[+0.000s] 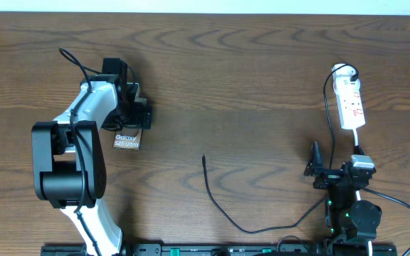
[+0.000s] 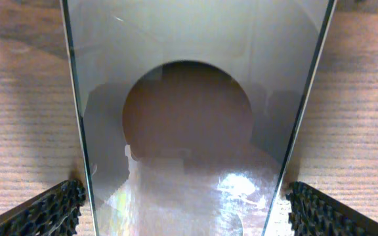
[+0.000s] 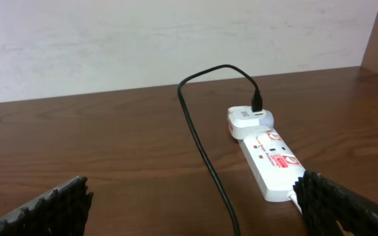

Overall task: Plug charger to phone and switch on socket
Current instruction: 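Lower the left gripper and close it on the phone box, then lift the phone box with the left gripper and tilt it upright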

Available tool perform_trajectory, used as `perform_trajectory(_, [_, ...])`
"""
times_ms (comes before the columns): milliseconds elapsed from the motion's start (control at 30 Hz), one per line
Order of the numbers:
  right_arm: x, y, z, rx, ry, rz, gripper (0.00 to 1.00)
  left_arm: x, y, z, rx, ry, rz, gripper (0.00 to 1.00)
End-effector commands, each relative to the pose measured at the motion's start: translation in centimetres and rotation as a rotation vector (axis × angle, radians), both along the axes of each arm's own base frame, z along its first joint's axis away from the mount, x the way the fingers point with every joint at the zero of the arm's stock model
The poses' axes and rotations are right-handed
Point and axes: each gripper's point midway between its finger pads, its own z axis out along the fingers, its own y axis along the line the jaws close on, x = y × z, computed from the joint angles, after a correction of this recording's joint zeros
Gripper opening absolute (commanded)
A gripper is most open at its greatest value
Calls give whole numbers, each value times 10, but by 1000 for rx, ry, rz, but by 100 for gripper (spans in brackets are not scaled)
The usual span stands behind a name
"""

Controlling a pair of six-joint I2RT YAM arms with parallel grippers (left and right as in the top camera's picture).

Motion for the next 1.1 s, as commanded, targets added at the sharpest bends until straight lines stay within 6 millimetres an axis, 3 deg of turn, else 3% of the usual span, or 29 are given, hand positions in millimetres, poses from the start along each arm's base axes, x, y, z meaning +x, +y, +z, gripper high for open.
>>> perform_trajectory(0, [0, 0, -1, -12, 2, 3, 99, -4, 4, -5, 22, 10, -10, 98])
perform_trajectory(1067, [0, 0, -1, -12, 2, 3, 99, -7, 7, -14, 36, 6, -13, 98])
